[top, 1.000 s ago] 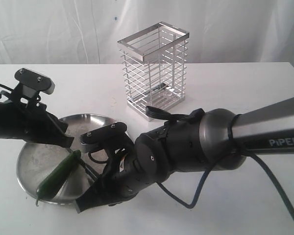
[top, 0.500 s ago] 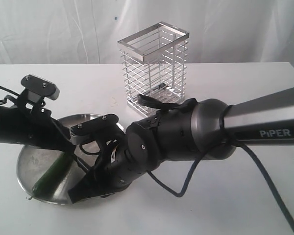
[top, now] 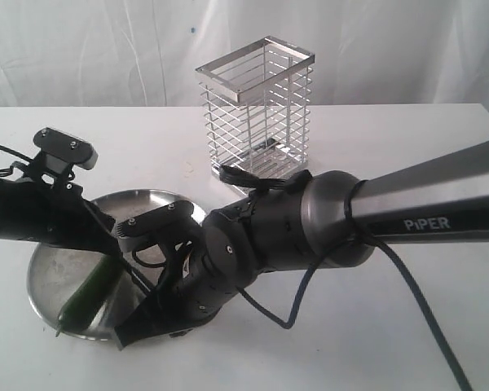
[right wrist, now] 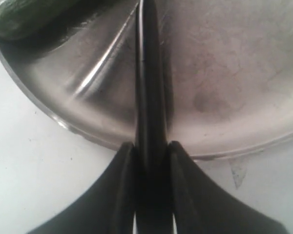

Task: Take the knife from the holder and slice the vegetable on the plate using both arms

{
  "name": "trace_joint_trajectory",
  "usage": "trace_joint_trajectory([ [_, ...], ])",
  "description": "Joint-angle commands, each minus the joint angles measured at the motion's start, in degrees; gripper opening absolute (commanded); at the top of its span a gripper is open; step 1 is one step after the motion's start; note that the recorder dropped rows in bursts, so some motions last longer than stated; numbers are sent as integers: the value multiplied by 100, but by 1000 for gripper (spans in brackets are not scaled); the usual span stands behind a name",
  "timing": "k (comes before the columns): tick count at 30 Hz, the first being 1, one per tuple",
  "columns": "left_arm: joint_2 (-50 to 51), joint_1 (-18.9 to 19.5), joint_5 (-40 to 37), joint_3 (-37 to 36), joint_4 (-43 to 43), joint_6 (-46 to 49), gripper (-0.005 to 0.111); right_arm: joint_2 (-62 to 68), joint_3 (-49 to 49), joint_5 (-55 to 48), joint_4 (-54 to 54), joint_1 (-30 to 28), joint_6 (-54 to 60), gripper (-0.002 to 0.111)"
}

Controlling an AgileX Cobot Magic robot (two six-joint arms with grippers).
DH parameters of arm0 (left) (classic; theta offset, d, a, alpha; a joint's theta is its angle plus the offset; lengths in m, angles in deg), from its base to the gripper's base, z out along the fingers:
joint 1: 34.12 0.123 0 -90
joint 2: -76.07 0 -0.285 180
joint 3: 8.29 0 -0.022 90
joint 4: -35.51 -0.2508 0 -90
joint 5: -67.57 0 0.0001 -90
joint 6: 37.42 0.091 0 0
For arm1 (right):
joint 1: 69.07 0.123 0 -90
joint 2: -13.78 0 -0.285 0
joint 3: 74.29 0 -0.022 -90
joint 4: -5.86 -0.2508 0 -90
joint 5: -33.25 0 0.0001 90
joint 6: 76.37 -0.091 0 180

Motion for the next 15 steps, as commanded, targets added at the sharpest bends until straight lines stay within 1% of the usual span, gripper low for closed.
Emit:
trace_joint_trajectory([
  [1, 160, -17, 139, -33, 61, -41, 0, 12, -95, -116, 89, -10, 53, 0],
  [6, 411, -17, 140, 88, 34, -41, 0, 12, -160, -242, 122, -10, 53, 0],
  [15, 421, -17, 278, 145, 23, -41, 0, 12, -166, -240, 133, -10, 53, 0],
])
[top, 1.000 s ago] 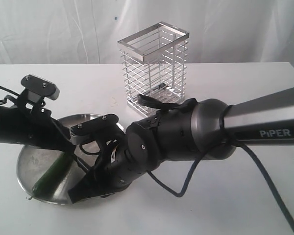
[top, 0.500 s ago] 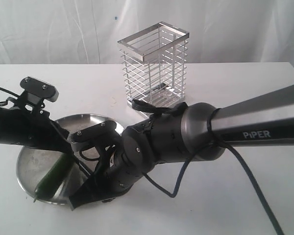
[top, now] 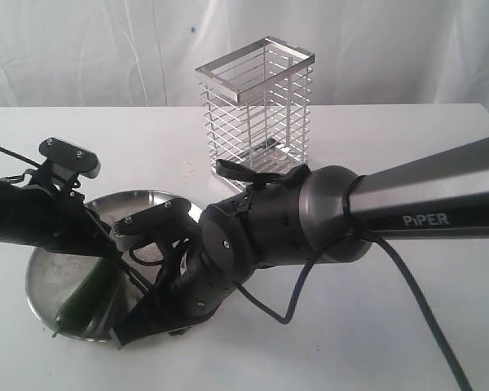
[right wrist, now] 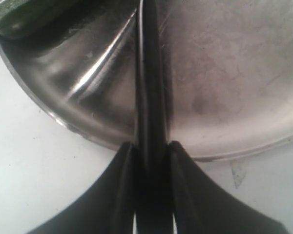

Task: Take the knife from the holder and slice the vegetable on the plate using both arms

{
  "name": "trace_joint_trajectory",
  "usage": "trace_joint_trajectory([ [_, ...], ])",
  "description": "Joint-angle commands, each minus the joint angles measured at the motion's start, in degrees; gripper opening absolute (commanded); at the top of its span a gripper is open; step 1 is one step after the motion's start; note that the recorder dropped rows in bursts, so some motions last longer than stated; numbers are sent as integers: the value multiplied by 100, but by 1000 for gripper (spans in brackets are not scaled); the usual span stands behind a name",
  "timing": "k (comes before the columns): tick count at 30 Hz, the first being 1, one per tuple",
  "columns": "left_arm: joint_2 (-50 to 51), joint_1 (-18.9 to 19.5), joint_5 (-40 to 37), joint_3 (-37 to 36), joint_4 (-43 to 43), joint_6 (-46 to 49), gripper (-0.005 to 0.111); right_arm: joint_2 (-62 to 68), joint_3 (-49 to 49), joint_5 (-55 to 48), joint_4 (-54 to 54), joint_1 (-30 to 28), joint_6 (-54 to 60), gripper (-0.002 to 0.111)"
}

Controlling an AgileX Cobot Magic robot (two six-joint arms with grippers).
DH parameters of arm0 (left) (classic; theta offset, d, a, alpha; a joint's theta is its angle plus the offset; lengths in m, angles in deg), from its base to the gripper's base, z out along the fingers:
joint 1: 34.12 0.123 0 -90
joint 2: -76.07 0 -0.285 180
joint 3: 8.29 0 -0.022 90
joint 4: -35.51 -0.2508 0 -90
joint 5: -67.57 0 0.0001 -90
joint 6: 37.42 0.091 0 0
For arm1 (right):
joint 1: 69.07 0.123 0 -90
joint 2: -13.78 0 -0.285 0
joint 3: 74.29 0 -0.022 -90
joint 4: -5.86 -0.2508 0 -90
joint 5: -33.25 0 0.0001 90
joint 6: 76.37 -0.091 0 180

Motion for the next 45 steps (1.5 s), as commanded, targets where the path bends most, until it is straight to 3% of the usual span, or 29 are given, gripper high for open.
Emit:
trace_joint_trajectory([
  [1, 17, -17, -49, 34, 23, -41, 0, 12, -48, -32, 48, -10, 53, 0],
  [11, 927, -17, 0, 34, -149, 27, 0, 12, -48, -90, 48, -10, 53, 0],
  [18, -423, -17, 44, 84, 32, -41, 0, 1, -48, -303, 122, -10, 4, 0],
  [23, -809, -17, -388, -94, 111, -41, 0, -151, -61, -642, 1467, -49, -1140, 0],
  [26, -809, -17, -849, -184, 111, -41, 12, -151, -218, -1002, 2123, -73, -1651, 0],
  [29, -809, -17, -1085, -184, 62, -41, 33, -151, -355, -1019, 2097, -63, -1652, 0],
  [31, -798, -17, -1041, -194, 62, -41, 41, -151, -391, -1030, 2001, -63, -1652, 0],
  [45, -589, -17, -953, -182, 88, -70, 43, -103, -390, -1020, 1394, -29, -1540, 0],
])
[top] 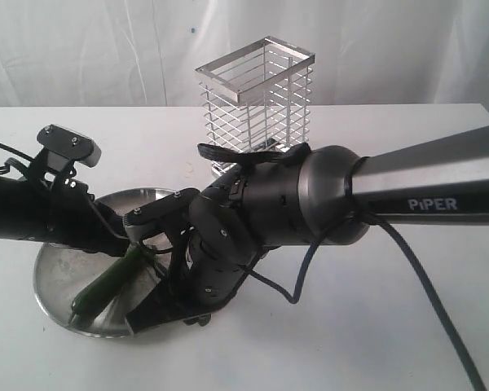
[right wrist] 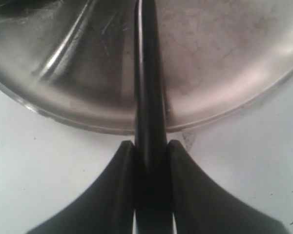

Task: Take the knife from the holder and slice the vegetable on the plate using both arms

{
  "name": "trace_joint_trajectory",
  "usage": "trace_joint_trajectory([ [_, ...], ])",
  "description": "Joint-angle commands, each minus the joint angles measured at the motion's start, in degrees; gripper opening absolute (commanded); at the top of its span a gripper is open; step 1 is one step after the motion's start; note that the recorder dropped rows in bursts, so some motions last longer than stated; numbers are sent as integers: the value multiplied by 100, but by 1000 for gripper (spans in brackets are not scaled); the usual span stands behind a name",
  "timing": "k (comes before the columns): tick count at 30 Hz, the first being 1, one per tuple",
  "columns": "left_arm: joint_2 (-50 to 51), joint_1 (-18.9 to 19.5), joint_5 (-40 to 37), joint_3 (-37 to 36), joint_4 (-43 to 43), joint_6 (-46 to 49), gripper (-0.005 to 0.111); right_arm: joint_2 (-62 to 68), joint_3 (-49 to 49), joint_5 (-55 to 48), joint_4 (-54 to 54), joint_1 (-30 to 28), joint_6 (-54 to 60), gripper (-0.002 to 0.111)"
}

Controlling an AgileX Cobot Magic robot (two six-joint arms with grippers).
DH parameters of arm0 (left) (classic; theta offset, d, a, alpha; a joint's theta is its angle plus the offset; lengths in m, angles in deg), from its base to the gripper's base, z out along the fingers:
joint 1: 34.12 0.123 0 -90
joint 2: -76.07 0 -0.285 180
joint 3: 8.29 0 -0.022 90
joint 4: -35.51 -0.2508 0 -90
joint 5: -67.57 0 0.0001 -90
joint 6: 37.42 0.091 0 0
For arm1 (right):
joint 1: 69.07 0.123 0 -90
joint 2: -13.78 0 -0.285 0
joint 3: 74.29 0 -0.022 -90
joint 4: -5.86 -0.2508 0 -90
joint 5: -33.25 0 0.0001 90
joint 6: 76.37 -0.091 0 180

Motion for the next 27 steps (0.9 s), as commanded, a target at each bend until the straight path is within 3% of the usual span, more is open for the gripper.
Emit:
trace_joint_trajectory([
  [1, -11, -17, -69, -36, 77, -116, 43, -8, -22, 32, -125, -9, 57, 0],
  [18, 2, -17, 72, -36, 77, -192, 43, 250, -150, -185, -327, 13, 76, 0],
  [27, 623, -17, -83, 248, 77, -192, 43, 250, -150, -227, -327, 13, 144, 0],
])
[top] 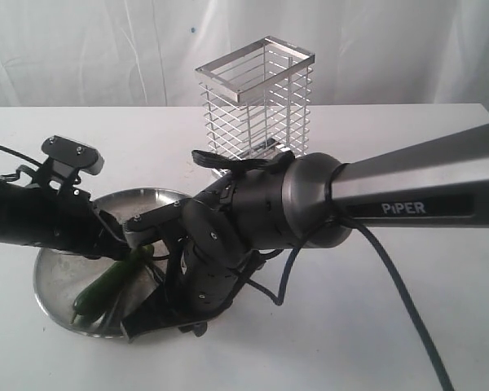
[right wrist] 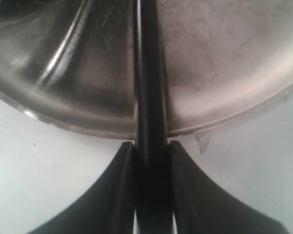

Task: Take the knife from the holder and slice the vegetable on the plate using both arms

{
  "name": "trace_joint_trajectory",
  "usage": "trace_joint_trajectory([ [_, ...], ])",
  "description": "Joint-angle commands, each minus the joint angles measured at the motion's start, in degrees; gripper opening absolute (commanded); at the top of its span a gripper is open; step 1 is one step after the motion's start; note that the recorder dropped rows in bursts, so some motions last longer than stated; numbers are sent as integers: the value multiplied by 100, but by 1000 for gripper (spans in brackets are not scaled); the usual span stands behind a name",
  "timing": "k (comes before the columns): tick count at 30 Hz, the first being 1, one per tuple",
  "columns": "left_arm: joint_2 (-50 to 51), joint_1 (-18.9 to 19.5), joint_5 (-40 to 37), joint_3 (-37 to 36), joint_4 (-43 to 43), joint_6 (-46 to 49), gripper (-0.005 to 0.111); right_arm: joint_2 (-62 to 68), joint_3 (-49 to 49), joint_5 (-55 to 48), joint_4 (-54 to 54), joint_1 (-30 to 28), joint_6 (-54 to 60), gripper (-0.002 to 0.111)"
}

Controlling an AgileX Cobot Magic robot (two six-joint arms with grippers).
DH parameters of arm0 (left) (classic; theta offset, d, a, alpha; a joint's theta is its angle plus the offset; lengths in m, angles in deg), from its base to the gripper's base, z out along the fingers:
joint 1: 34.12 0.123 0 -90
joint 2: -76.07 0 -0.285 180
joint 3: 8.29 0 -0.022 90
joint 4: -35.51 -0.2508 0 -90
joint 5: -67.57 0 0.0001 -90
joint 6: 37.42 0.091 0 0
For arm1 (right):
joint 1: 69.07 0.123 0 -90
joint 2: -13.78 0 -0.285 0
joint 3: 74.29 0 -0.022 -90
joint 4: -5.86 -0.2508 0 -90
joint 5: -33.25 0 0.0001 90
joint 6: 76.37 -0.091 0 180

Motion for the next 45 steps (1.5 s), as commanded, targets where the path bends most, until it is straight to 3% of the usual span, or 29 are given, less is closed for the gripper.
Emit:
trace_joint_trajectory([
  [1, 292, -17, -224, 208, 89, -53, 43, -15, -18, -158, -14, 3, 92, 0],
  [20, 949, -17, -65, 602, 89, -20, 43, -15, -18, -205, -14, 3, 156, 0],
  [26, 1684, -17, 682, 424, -118, 90, 43, -26, -18, -643, -14, 3, 156, 0],
  [34, 1361, -17, 704, 509, -118, 78, 43, -51, -18, -1312, 76, 3, 156, 0],
  [45, 1265, -17, 484, 509, -79, -50, 43, -89, -122, -1948, 1198, 3, -318, 0],
])
